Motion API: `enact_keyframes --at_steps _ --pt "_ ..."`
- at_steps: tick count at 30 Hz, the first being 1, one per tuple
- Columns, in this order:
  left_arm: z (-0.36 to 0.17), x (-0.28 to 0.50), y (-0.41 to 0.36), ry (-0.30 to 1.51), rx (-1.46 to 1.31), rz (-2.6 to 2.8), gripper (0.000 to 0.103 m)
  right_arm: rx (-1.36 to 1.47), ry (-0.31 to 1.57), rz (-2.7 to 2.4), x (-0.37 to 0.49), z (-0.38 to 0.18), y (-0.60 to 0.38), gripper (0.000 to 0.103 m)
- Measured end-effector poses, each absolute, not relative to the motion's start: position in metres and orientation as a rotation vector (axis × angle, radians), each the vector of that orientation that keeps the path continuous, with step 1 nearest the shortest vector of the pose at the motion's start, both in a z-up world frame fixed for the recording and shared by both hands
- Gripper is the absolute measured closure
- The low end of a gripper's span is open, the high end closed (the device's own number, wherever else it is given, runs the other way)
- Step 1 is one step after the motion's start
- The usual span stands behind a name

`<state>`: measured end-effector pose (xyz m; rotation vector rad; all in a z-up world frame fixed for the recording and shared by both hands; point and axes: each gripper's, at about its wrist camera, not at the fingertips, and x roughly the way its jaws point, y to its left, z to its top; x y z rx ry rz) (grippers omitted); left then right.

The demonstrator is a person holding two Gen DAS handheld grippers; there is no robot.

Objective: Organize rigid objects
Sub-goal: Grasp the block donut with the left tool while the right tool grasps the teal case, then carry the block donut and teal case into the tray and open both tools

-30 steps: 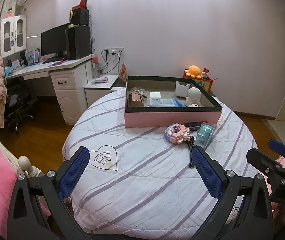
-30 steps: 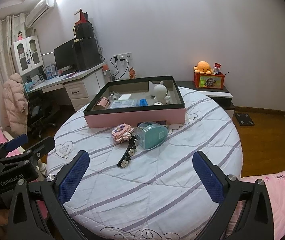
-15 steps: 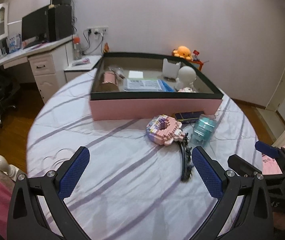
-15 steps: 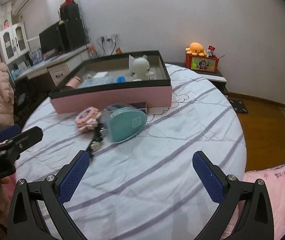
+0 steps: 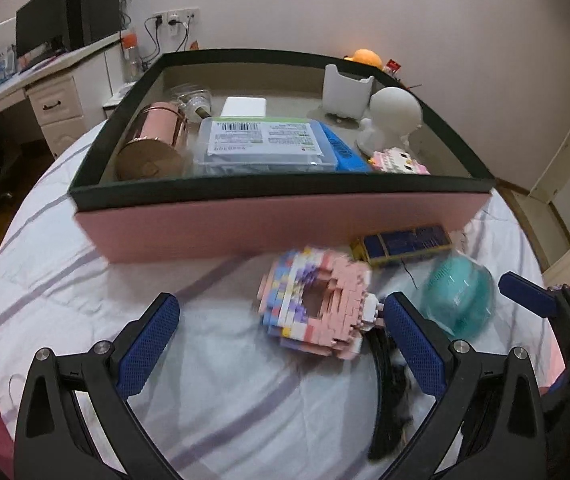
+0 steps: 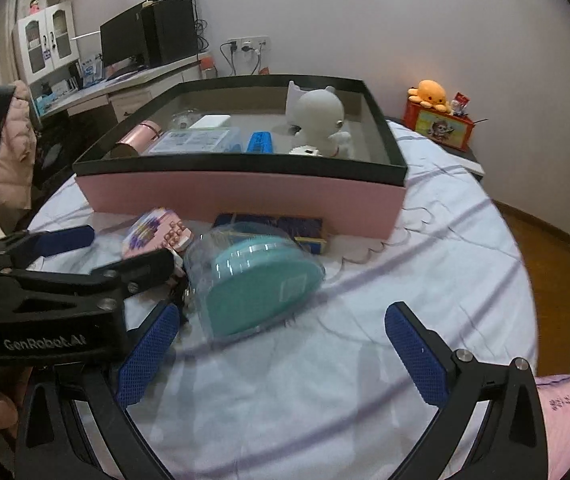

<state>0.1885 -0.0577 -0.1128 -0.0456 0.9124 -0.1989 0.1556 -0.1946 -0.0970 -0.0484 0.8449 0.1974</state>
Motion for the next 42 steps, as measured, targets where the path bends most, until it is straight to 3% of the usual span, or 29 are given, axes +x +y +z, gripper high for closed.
enact_keyframes --at_steps 6,11,19,21,22,23,26,42 --pt "-0.118 0.191 -0.050 0.902 -0.084 -0.205 0.002 -0.029 0.863 0.202 0.167 -0.104 -0.196 0.001" --pt "-0.118 0.186 -0.040 0.906 -0.074 -0.201 0.016 0.006 0.852 0.208 0.163 -0.102 -0.202 0.007" --pt "-0.120 0.193 -0.046 0.920 -0.012 -0.174 0.011 0.066 0.878 0.215 0.173 -0.106 -0.205 0.008" --pt "-0.119 0.191 -0.046 0.913 -0.013 -0.188 0.017 0.063 0.874 0.232 0.173 -0.106 -0.204 0.015" --pt "-0.119 0.190 -0.046 0.908 -0.016 -0.193 0.026 0.059 0.872 0.246 0.173 -0.105 -0.202 0.029" --pt "-0.118 0.188 -0.045 0.904 -0.018 -0.195 0.035 0.051 0.869 0.244 0.173 -0.105 -0.200 0.028" --pt "-0.117 0.183 -0.039 0.898 -0.036 -0.204 0.049 0.059 0.864 0.256 0.169 -0.104 -0.202 0.028" --pt "-0.109 0.154 -0.011 0.879 -0.111 -0.219 0.049 0.118 0.836 0.266 0.140 -0.100 -0.215 0.028"
